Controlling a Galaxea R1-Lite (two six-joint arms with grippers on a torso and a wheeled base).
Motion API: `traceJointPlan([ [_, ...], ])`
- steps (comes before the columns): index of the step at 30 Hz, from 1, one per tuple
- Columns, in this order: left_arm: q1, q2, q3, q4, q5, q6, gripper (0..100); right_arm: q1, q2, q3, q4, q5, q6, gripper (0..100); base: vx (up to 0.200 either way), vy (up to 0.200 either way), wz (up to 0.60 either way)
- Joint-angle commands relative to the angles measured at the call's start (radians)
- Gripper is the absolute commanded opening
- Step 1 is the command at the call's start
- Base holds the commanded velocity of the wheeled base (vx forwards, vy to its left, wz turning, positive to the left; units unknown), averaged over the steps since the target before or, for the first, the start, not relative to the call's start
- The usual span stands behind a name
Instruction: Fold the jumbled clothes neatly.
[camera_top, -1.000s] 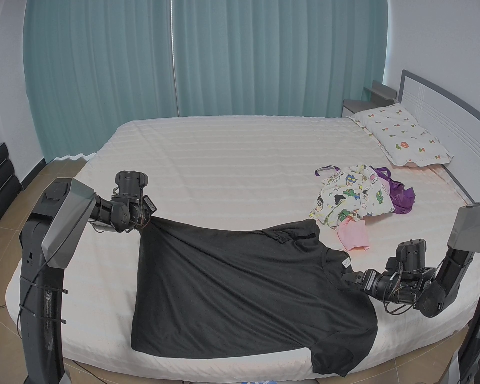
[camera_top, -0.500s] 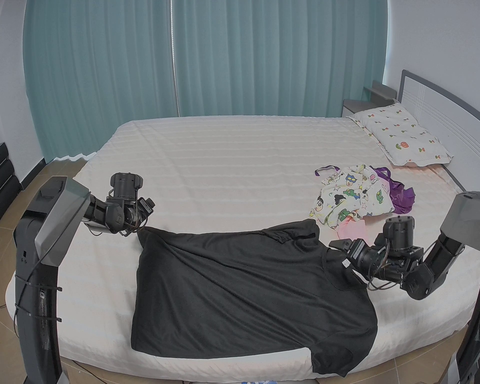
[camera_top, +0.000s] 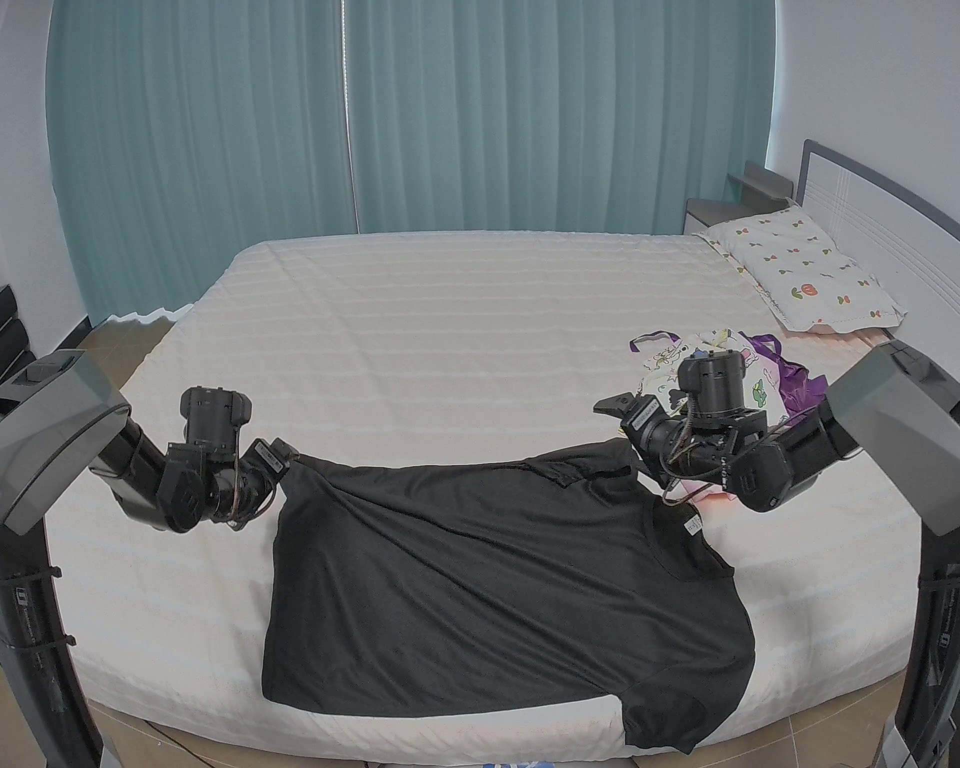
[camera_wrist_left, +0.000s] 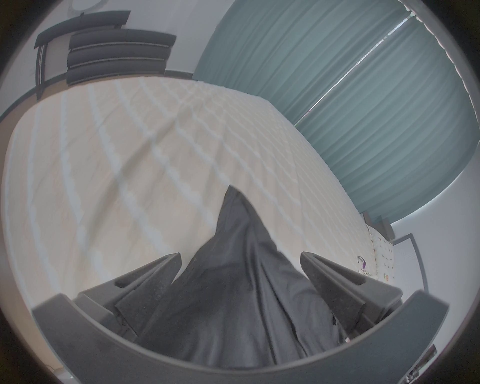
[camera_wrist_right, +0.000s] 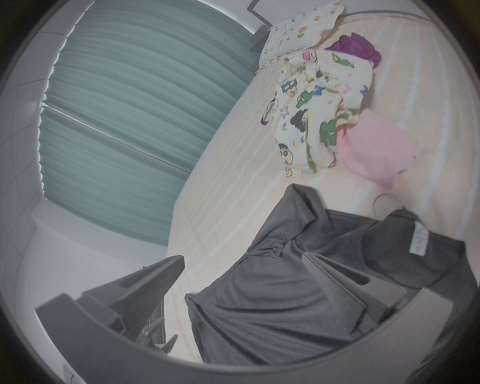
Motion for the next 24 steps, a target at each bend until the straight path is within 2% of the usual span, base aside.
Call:
traceJointPlan([
  [1, -0.039, -0.088, 0.177, -0.117, -0.012, -0.083, 100, 0.019, 0.167, -0.162, 0.073, -0.023, 0.019, 100, 0.000, 0.000, 0.00],
  [4, -0.060, -0.088, 0.223, -0.157, -0.011, -0.120, 100, 0.016, 0.201, -0.207, 0.112, -0.025, 0.018, 100, 0.000, 0.000, 0.00],
  [14, -0.065, -0.079, 0.316, -0.258, -0.012, -0.125, 100, 0.017, 0.270, -0.326, 0.164, -0.028, -0.010, 100, 0.000, 0.000, 0.00],
  [19, -0.063, -0.077, 0.329, -0.282, -0.012, -0.123, 100, 0.014, 0.298, -0.397, 0.192, -0.066, -0.012, 100, 0.000, 0.000, 0.00],
  [24, -0.060, -0.074, 0.335, -0.288, -0.012, -0.125, 100, -0.006, 0.332, -0.461, 0.199, -0.071, -0.013, 100, 0.000, 0.000, 0.00],
])
